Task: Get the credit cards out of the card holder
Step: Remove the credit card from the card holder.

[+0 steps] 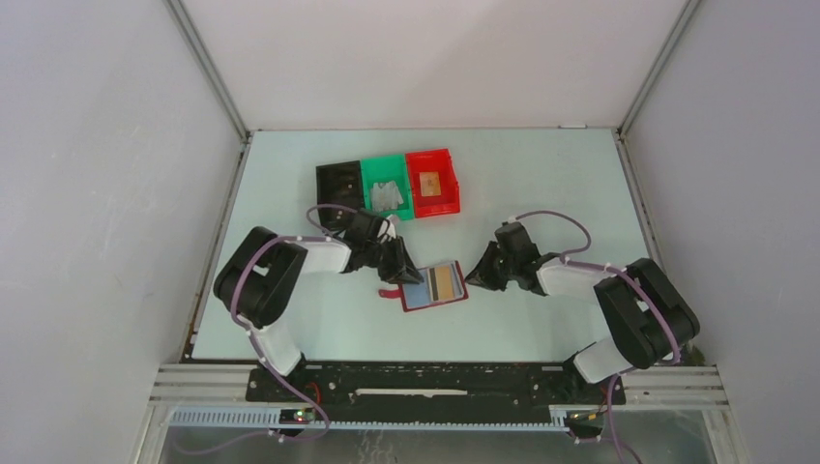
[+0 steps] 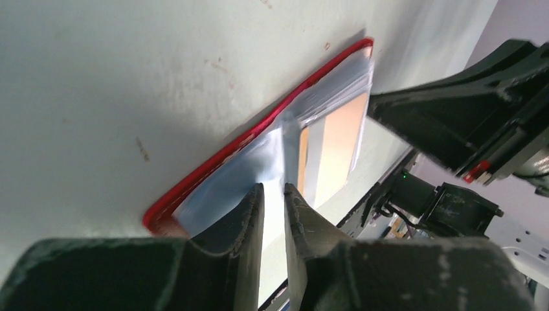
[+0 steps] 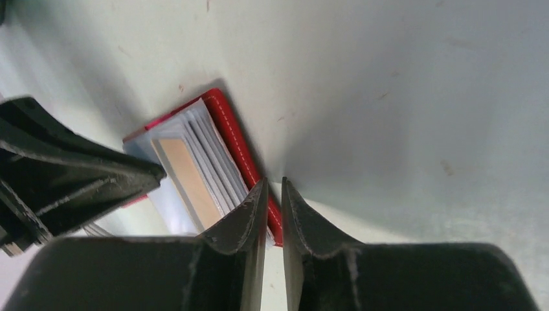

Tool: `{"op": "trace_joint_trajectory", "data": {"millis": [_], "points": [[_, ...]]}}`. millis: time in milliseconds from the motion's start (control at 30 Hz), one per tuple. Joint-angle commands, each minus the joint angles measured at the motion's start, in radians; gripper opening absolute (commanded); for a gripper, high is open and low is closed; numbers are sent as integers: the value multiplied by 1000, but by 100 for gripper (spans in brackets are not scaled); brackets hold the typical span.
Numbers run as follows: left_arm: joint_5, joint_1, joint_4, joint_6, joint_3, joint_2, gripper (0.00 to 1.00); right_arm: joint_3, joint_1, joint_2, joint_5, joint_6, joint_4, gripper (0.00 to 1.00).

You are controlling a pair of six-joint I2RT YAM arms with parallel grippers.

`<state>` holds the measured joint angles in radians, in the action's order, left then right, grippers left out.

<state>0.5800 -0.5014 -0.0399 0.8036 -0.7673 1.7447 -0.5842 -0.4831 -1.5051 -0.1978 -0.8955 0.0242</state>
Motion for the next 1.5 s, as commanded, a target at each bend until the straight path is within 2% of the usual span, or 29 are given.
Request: {"op": "trace_joint_trajectory", "data": {"millis": [0, 267, 467, 667, 767, 967, 1067, 1167, 1267, 1367, 1467], "points": [[11, 1, -8, -26, -62, 42, 23, -6, -81, -4, -9, 1, 14, 22], [-8, 1, 14, -47, -66, 18, 23, 115, -239, 83, 73, -166, 38, 22], [-67, 1, 91, -79, -44, -70, 26, 145, -240, 180, 135, -190, 23, 22], [-127, 1, 116, -92, -6, -142, 28, 91, -238, 232, 163, -176, 17, 24], [-150, 1, 129, -93, 5, -168, 29, 51, -239, 225, 149, -175, 28, 24], [-159, -5, 135, -142, 32, -192, 37, -5, -242, 175, 91, -187, 87, 25], [-152, -5, 116, -156, 44, -210, 35, -17, -247, 130, 66, -197, 121, 25], [-129, -2, 198, -188, -12, -176, 33, -19, -250, 90, 49, -209, 160, 25], [-133, -2, 158, -165, 6, -164, 32, -28, -252, 54, 34, -212, 184, 25], [-154, -2, 139, -155, 19, -169, 40, -42, -255, 24, 28, -208, 185, 25], [-144, -2, 122, -148, 20, -157, 43, -45, -257, 4, 26, -209, 193, 25]]}}
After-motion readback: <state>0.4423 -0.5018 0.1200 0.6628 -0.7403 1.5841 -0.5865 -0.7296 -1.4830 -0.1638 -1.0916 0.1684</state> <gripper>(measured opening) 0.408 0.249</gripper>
